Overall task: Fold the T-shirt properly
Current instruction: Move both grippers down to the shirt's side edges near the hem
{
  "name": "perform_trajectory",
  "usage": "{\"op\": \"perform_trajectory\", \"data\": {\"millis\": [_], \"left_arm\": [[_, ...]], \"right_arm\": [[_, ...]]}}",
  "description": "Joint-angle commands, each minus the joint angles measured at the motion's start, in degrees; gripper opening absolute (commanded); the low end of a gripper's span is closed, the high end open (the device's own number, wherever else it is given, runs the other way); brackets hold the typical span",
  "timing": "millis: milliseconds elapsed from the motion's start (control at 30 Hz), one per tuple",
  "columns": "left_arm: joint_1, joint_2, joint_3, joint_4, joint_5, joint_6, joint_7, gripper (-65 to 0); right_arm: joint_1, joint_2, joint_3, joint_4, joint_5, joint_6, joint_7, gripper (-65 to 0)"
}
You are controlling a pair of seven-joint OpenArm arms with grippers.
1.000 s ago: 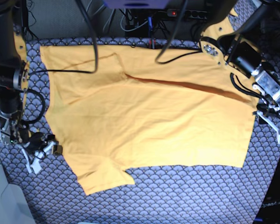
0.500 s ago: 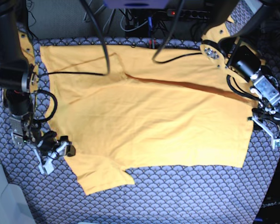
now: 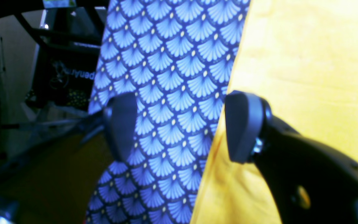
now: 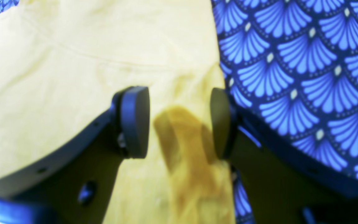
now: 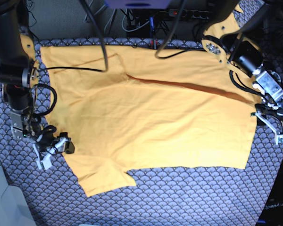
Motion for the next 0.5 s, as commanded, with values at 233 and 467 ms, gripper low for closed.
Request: {"op": "perform_trajectory", "data": {"millis": [233,467], "left_arm": [[-1.8,-0.8,0.4,1.2,-0.5,0.3,-1.2,-22.5],[-1.9,-0.6,0.4,1.3,-0.5,0.3,-1.2,-22.5]], "right_arm": [[-1.5,-0.4,-0.3,0.6,-0.2,0.4,-0.2,-61.2],[-0.8,0.3,-0.4,4.4,-0.2,0.4,-0.7,-65.0]]}}
